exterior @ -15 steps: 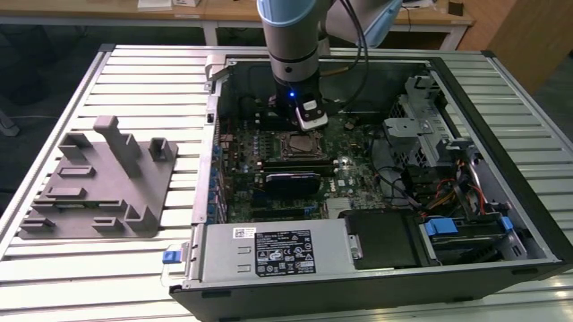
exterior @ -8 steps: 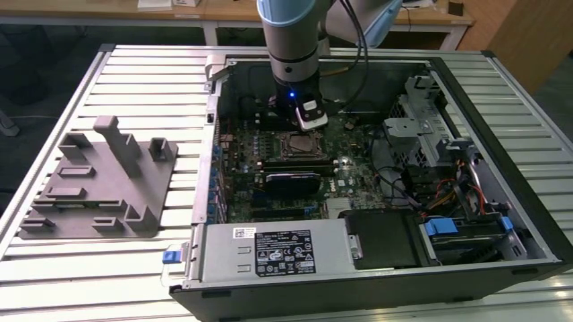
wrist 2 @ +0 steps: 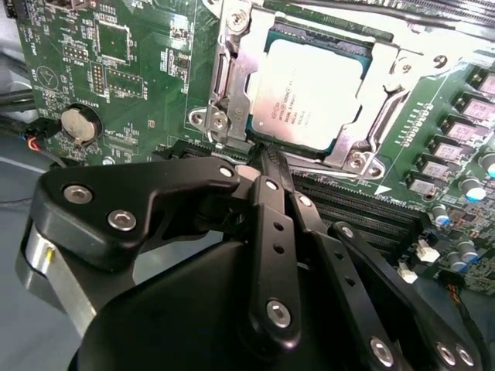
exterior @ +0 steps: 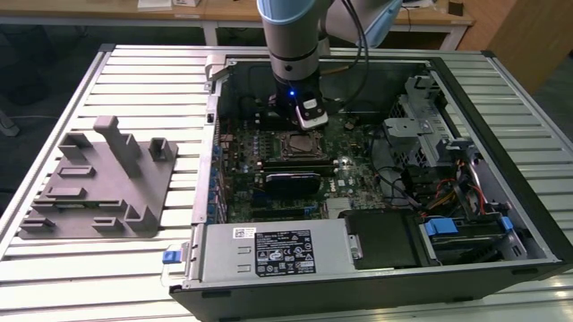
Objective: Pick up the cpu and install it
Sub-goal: 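Install the first cpu locking lever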
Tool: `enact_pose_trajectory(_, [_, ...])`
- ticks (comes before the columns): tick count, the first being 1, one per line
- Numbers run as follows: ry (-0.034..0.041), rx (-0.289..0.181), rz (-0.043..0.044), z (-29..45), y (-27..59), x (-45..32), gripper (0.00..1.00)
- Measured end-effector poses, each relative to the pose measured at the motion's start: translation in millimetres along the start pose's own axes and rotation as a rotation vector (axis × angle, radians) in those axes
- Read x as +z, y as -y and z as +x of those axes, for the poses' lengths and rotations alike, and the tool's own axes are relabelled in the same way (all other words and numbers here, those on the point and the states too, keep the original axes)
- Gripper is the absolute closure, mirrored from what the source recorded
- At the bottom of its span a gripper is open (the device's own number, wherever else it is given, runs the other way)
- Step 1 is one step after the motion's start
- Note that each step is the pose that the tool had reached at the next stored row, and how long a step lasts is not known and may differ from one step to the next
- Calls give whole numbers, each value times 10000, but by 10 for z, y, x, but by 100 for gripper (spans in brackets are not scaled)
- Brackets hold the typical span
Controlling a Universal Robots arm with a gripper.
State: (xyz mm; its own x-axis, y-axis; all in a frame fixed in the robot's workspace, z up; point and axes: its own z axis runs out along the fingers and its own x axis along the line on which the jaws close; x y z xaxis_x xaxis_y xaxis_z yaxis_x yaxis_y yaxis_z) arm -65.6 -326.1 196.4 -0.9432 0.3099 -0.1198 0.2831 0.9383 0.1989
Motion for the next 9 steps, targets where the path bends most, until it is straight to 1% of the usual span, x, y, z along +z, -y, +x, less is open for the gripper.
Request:
enact_pose_trajectory(5, [-18, 11, -57, -4, -10, -36, 89])
enact_pose_trajectory(9, [-33, 20, -112, -3, -17, -40, 89])
